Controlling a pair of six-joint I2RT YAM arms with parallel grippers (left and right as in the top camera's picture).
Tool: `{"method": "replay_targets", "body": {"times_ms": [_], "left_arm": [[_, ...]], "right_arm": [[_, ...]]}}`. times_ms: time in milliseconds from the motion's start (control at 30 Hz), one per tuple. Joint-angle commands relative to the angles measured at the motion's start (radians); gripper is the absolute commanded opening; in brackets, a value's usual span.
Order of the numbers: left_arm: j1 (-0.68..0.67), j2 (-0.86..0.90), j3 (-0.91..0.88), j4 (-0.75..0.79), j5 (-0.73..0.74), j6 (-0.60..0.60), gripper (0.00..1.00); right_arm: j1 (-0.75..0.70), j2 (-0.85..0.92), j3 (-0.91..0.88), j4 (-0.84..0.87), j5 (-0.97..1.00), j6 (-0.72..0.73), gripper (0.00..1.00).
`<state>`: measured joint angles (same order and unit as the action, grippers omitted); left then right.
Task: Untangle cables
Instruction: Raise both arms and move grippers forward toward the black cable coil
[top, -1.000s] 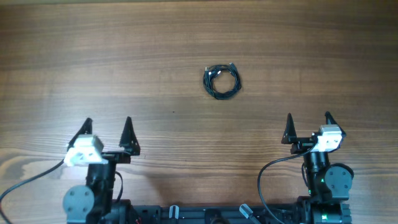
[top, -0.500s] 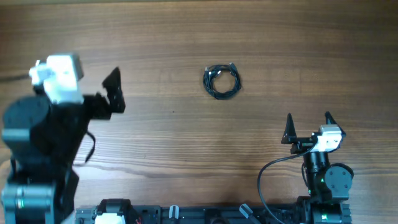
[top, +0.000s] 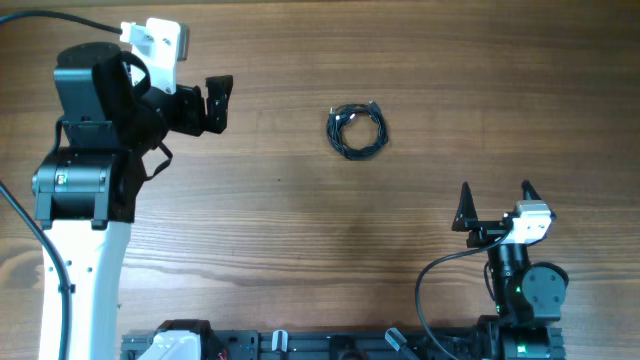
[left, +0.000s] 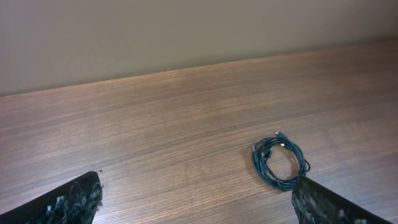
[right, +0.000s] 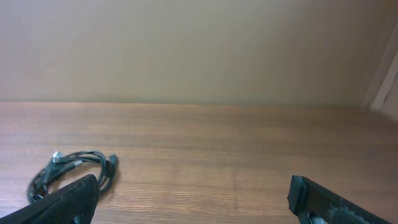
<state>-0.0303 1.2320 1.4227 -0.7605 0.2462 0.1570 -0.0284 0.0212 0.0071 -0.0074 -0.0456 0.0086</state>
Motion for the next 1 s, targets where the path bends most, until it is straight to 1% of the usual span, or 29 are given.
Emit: {"method": "replay_targets", "body": {"times_ms": [0,100,133,167,200,267,300,333,367,467,500,533,633,700,733,767,800,833,867,900,933,967], "left_arm": [[0.008,-0.009,0.018,-0.001,0.038,0.019,1.0],[0.008,-0.008,0.018,-0.007,0.042,0.019,1.0],[0.008,-0.007,0.018,-0.009,0.042,0.019,1.0],[0.008,-0.004,0.018,-0.009,0.041,0.019,0.93],[0.008,0.0,0.018,-0.011,0.041,0.014,0.77],[0.008,0.013,0.018,-0.016,0.041,-0.008,0.55],[0.008,0.02,0.018,-0.017,0.041,-0.007,0.57],[0.008,0.032,0.018,-0.017,0.041,-0.007,0.73],[0.008,0.045,0.018,-0.018,0.041,-0.007,0.76],[0.008,0.078,0.018,-0.026,0.041,-0.007,0.72],[0.008,0.087,0.018,-0.026,0.041,-0.007,0.71],[0.008,0.09,0.018,-0.026,0.042,-0.007,0.71],[0.008,0.09,0.018,-0.03,0.042,-0.007,0.72],[0.008,0.09,0.018,-0.041,0.042,-0.007,0.72],[0.008,0.09,0.018,-0.043,0.042,-0.007,0.73],[0.008,0.09,0.018,-0.045,0.042,-0.007,0.73],[0.008,0.09,0.018,-0.045,0.042,-0.007,0.73],[0.008,0.09,0.018,-0.045,0.042,-0.007,0.73],[0.008,0.09,0.018,-0.045,0.042,-0.007,0.74],[0.008,0.09,0.018,-0.047,0.042,-0.007,0.8],[0.008,0.09,0.018,-0.049,0.042,-0.007,0.84],[0.008,0.09,0.018,-0.05,0.042,-0.007,0.87]], "right_arm": [[-0.004,-0.007,0.077,-0.073,-0.016,0.129,1.0],[-0.004,-0.007,0.165,-0.161,0.018,0.129,1.0],[-0.004,-0.007,0.254,-0.263,0.018,0.128,1.0],[-0.004,-0.007,0.335,-0.345,0.018,0.124,1.0],[-0.004,-0.006,0.396,-0.396,0.018,0.124,1.0],[-0.004,0.007,0.507,-0.446,0.018,0.123,1.0],[-0.004,0.019,0.558,-0.459,0.018,0.136,1.0],[-0.004,0.041,0.614,-0.473,0.017,0.167,1.0],[-0.004,0.075,0.673,-0.488,0.013,0.193,1.0],[-0.004,0.24,0.849,-0.552,-0.02,0.201,1.0],[-0.004,0.349,0.95,-0.602,-0.064,0.198,1.0],[-0.004,0.453,1.038,-0.641,-0.118,0.157,1.0],[-0.004,0.673,1.194,-0.668,-0.246,0.067,1.0],[-0.004,0.792,1.254,-0.668,-0.246,0.068,1.0],[-0.004,0.848,1.276,-0.668,-0.246,0.071,0.98],[-0.004,0.906,1.298,-0.666,-0.245,0.073,0.83],[-0.004,0.941,1.31,-0.665,-0.245,0.072,0.71],[-0.004,0.988,1.324,-0.662,-0.244,0.073,0.42],[-0.004,1.039,1.332,-0.652,-0.246,0.072,0.39],[-0.004,1.086,1.332,-0.634,-0.245,0.069,0.88],[-0.004,1.109,1.332,-0.623,-0.245,0.069,0.89],[-0.004,1.138,1.332,-0.606,-0.245,0.069,0.97]]}}
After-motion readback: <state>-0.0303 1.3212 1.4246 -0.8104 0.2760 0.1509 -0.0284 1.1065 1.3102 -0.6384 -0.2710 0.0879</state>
